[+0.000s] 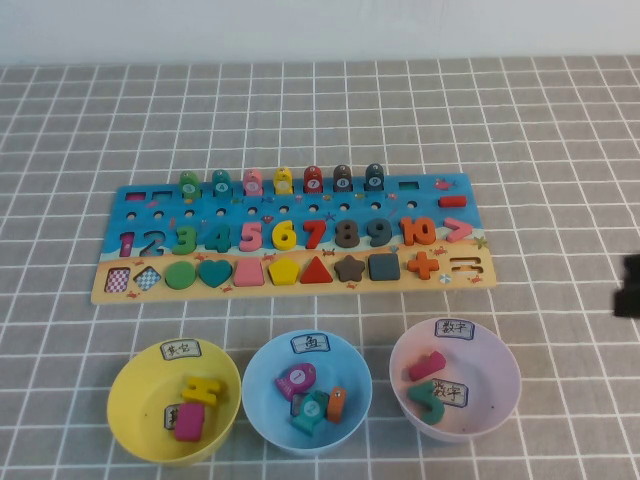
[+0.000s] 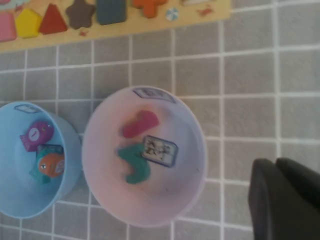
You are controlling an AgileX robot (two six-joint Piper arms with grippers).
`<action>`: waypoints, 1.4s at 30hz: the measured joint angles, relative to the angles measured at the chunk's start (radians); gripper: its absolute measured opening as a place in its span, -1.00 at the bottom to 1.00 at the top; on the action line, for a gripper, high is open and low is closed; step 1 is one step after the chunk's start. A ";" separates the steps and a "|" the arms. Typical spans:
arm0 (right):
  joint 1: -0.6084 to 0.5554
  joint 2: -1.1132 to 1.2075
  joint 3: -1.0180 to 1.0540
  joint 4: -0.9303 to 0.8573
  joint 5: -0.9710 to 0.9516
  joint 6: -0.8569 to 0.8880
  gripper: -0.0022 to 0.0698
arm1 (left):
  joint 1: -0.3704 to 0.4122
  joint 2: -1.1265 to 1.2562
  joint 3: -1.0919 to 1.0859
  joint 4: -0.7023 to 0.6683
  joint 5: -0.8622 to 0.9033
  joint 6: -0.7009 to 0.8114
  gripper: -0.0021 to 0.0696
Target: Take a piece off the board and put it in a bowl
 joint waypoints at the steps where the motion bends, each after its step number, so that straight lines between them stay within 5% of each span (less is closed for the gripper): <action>1: 0.026 0.044 -0.038 -0.012 0.002 0.000 -0.99 | 0.000 0.000 0.000 0.000 0.000 0.000 -0.95; 8: 0.203 0.309 -0.275 -0.073 0.011 0.023 -0.99 | 0.000 0.000 0.000 0.000 0.000 0.000 -0.95; 19: 0.320 0.633 -0.608 -0.197 0.168 0.144 -0.96 | 0.000 0.000 0.000 0.000 0.000 0.000 -0.95; 31: 0.348 0.890 -0.901 -0.246 0.326 0.259 -0.08 | 0.000 0.000 0.000 0.000 0.000 0.000 -0.95; 42: 0.355 0.980 -0.997 -0.317 0.321 0.336 0.04 | 0.000 0.000 0.000 0.000 0.000 0.000 -0.95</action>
